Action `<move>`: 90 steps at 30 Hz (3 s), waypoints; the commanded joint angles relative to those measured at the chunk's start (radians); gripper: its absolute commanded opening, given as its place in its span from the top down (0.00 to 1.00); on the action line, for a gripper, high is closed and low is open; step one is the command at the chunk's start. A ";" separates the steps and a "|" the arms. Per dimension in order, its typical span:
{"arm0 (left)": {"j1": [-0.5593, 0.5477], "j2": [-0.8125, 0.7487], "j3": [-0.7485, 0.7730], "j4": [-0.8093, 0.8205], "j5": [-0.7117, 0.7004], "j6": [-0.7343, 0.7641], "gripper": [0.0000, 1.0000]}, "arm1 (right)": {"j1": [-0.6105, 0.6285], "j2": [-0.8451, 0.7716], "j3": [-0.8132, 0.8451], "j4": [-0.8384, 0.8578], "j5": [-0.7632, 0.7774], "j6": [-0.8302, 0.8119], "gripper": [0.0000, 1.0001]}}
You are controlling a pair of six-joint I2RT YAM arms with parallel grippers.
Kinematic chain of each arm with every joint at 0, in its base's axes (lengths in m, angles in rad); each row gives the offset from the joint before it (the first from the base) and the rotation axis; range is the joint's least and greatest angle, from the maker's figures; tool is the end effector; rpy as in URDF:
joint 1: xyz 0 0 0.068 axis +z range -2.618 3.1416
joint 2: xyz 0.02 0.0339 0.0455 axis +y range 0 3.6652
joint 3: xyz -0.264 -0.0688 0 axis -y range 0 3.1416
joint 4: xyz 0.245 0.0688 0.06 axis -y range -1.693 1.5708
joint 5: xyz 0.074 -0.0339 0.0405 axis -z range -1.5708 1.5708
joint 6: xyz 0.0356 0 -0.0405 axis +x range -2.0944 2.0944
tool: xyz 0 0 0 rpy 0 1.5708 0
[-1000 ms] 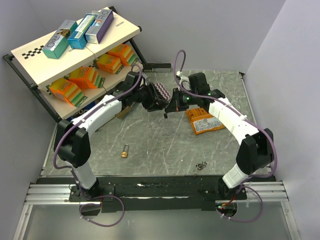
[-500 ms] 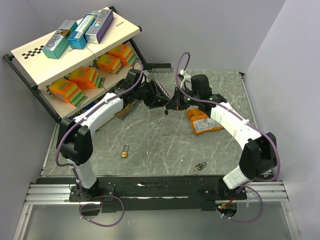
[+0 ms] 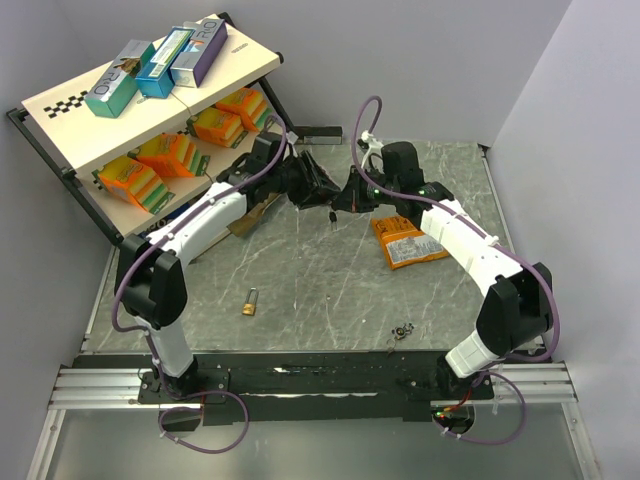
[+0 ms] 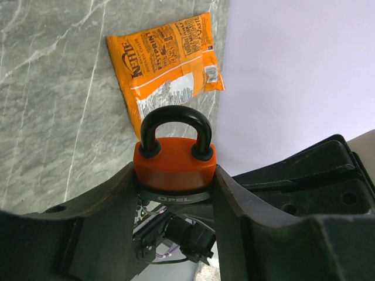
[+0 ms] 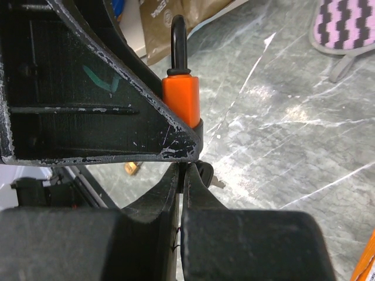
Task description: Unlock with the key
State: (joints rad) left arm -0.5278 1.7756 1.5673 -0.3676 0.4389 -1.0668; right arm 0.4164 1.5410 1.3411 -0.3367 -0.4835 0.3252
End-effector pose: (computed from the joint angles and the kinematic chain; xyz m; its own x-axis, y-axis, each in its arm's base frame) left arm 0.3508 -0.2220 0.3222 -0.8960 -0.3952 -0.2024 -0.0431 0.5312 -0.8462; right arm 0.3178 0.1587 0.3336 -0.6742 0.0111 -0.7385 -0.5362 0.6802 0.4998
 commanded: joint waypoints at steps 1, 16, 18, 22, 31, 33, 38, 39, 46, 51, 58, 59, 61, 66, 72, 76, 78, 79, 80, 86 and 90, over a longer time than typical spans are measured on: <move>-0.095 0.008 0.028 -0.125 0.204 0.005 0.99 | -0.005 -0.028 0.095 0.404 0.141 0.035 1.00; -0.123 0.007 0.036 -0.137 0.205 0.022 0.99 | -0.008 -0.053 0.093 0.525 0.203 0.100 1.00; -0.123 -0.007 0.017 -0.123 0.204 0.016 0.99 | -0.011 -0.053 0.098 0.527 0.192 0.107 1.00; -0.123 -0.036 -0.009 -0.080 0.212 0.013 0.99 | -0.027 -0.042 0.099 0.522 0.145 0.146 1.00; -0.123 -0.110 -0.085 0.128 0.268 0.004 0.99 | -0.091 -0.051 0.067 0.527 -0.004 0.285 1.00; -0.123 -0.136 -0.104 0.169 0.271 0.004 0.99 | -0.099 -0.059 0.055 0.528 -0.021 0.319 1.00; -0.123 -0.180 -0.135 0.269 0.281 0.014 0.99 | -0.129 -0.070 0.040 0.542 -0.061 0.368 1.00; -0.121 -0.188 -0.141 0.280 0.284 0.014 0.99 | -0.133 -0.068 0.036 0.547 -0.066 0.376 1.00; -0.124 -0.206 -0.144 0.320 0.294 0.027 0.99 | -0.151 -0.070 0.041 0.547 -0.092 0.393 1.00; -0.124 -0.186 -0.125 0.299 0.293 0.031 0.99 | -0.151 -0.085 0.030 0.505 -0.087 0.328 1.00; -0.113 -0.137 -0.020 0.098 0.126 0.077 0.99 | -0.117 -0.131 -0.020 0.315 -0.089 0.120 0.81; -0.110 -0.128 -0.006 0.087 0.117 0.073 0.99 | -0.116 -0.156 -0.039 0.308 -0.090 0.109 0.76; -0.097 -0.105 -0.006 0.105 0.118 0.053 0.99 | -0.113 -0.180 -0.092 0.298 -0.102 0.091 0.61; -0.055 -0.056 0.022 0.101 0.104 0.031 0.99 | -0.111 -0.255 -0.167 0.148 -0.041 0.008 0.37; -0.031 -0.025 0.048 0.068 0.101 0.106 0.99 | -0.114 -0.396 -0.281 0.105 -0.010 -0.023 0.25; -0.021 -0.054 -0.016 0.094 0.127 0.174 0.99 | -0.133 -0.427 -0.249 0.067 -0.043 -0.054 0.21; -0.015 -0.073 -0.044 0.123 0.158 0.223 0.99 | -0.152 -0.427 -0.211 0.062 -0.089 -0.058 0.17; -0.014 -0.090 -0.070 0.133 0.173 0.241 0.99 | -0.157 -0.426 -0.195 0.062 -0.104 -0.058 0.15; -0.012 -0.099 -0.082 0.142 0.197 0.261 0.99 | -0.160 -0.421 -0.169 0.068 -0.121 -0.060 0.12; -0.012 -0.186 -0.148 0.217 0.476 0.410 0.99 | -0.162 -0.345 -0.039 0.085 -0.348 -0.063 0.10; -0.012 -0.238 -0.199 0.306 0.674 0.384 0.99 | -0.157 -0.296 -0.014 0.159 -0.474 -0.029 0.10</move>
State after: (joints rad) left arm -0.5373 1.6527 1.3823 -0.2394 0.8307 -0.7181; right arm 0.2565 1.2091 1.2766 -0.2588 -0.7837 0.2802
